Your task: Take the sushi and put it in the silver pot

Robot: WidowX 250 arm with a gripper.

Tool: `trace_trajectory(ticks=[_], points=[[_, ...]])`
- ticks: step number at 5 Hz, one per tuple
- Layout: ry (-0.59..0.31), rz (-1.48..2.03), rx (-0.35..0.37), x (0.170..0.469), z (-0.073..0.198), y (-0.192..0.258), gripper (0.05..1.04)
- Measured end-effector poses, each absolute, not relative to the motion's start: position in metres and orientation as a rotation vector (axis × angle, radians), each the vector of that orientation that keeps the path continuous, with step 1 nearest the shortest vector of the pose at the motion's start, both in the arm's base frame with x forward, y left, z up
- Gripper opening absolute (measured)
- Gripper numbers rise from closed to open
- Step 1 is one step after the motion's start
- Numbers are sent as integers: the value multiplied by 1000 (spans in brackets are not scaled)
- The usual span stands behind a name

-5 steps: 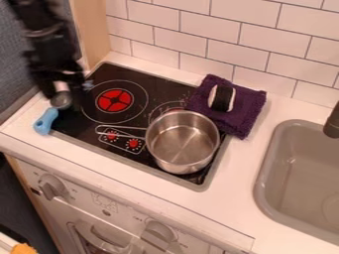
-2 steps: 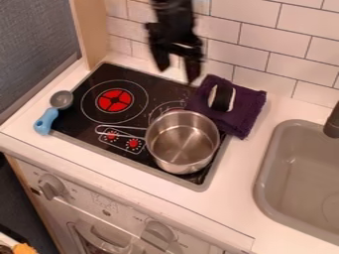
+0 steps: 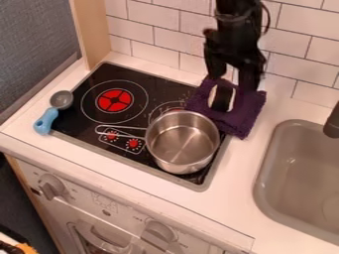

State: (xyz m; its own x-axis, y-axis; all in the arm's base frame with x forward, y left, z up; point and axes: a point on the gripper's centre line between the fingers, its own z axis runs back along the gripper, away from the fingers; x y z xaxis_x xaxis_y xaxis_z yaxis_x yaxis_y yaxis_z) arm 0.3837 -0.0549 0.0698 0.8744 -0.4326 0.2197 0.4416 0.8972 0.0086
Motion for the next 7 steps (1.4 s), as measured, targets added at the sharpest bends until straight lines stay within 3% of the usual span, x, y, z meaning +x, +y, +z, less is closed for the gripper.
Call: trace_trajectory(ticks=[1,2,3,4,6,7], points=[[-184,-457,-40,389,50,-53,1001],[-149,-440,-37,393,37,-39,938],[-135,-437,-42,392,37,-40,693],[-155,-444,-59,394,37,-43,563],[-294,-445,-113,395,33,-45,525],[-382,-367,-111,347,83,-17,525]])
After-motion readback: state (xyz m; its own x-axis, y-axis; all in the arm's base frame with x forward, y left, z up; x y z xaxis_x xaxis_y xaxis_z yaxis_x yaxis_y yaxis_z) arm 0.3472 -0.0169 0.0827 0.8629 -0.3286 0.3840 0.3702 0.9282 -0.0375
